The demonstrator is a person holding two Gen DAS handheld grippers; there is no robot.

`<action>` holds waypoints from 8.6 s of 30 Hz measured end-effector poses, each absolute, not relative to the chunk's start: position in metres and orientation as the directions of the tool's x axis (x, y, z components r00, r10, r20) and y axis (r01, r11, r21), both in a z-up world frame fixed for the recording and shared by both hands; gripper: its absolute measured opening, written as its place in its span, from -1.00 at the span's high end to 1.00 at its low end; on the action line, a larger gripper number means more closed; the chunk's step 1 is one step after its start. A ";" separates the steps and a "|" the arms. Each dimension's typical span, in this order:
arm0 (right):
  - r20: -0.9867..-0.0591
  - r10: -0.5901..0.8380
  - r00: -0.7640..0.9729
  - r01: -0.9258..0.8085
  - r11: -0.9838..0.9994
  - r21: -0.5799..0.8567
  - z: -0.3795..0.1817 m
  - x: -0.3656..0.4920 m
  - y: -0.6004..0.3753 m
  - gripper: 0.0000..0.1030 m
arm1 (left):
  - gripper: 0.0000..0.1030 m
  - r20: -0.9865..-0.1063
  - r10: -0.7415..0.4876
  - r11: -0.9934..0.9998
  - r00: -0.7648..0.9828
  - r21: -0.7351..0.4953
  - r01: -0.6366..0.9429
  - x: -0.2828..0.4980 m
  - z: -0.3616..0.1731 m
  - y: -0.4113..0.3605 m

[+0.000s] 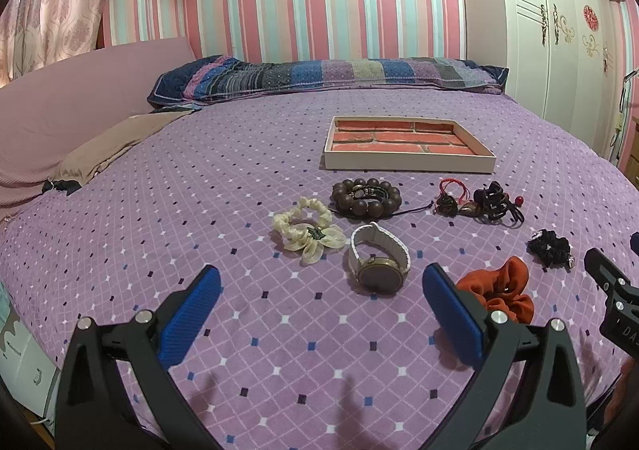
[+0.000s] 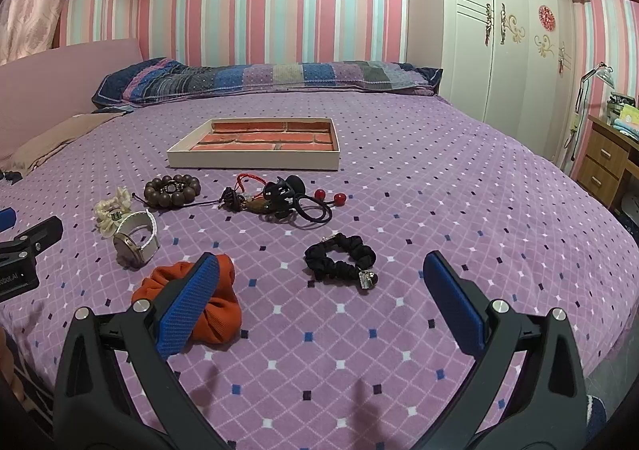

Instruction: Organize jewelry

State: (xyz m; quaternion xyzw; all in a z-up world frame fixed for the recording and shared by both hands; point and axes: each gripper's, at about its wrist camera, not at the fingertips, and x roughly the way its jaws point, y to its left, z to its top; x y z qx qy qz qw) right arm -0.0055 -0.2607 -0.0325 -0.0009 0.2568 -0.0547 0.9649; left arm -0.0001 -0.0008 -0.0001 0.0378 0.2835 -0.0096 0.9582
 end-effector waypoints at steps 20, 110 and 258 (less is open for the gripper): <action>-0.497 -0.107 0.861 0.107 0.994 -0.030 -0.033 -0.005 -0.261 -0.92 | -0.92 -0.548 0.004 0.997 0.837 0.069 0.041 0.001 0.001 0.000; -0.595 -0.037 0.803 0.019 0.999 -0.035 -0.060 0.030 -0.233 -0.92 | -0.92 -0.673 -0.079 0.994 0.736 0.006 0.112 0.044 -0.029 0.010; -0.532 -0.071 0.844 0.042 0.997 -0.067 -0.001 0.422 -0.280 0.78 | 0.90 -0.743 -0.099 0.986 0.662 0.016 0.165 0.448 0.012 -0.070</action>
